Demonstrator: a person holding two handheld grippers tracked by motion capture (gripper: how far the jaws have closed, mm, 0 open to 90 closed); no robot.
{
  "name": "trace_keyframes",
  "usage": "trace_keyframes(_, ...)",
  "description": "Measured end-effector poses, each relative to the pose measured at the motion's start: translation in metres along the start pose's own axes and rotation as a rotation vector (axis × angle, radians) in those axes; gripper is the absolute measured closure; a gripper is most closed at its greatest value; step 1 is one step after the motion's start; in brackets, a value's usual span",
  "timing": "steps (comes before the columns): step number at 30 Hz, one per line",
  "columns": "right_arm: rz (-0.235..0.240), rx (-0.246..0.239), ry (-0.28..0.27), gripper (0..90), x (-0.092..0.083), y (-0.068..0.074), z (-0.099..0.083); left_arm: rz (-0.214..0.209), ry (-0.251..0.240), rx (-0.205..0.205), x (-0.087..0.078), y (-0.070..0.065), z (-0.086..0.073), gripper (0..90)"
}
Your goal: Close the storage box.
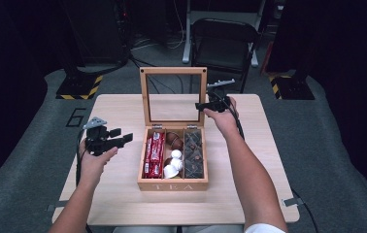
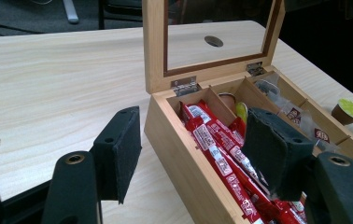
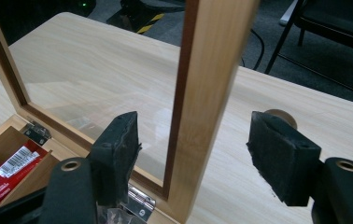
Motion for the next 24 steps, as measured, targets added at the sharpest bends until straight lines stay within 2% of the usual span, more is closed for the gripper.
trace_keyframes(12,0.028,-0.032,0.0,31.7,0.008,0.013,0.001,-0.006,0.009,0.002,0.0,-0.001,-0.001,36.7)
trace_keyframes(24,0.024,-0.041,-0.004,32.0,0.011,0.012,0.004,-0.011,0.009,-0.002,0.001,0.0,-0.001,36.8)
Point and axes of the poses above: each handheld gripper's, and its own axes: x roughly forward along the jaws, z roughly out of its top, y roughly to its left, the point moved 9 cm from there along x, roughly forward along the jaws, and after that the axes turned 3 degrees about x, right-handed, at the moved point
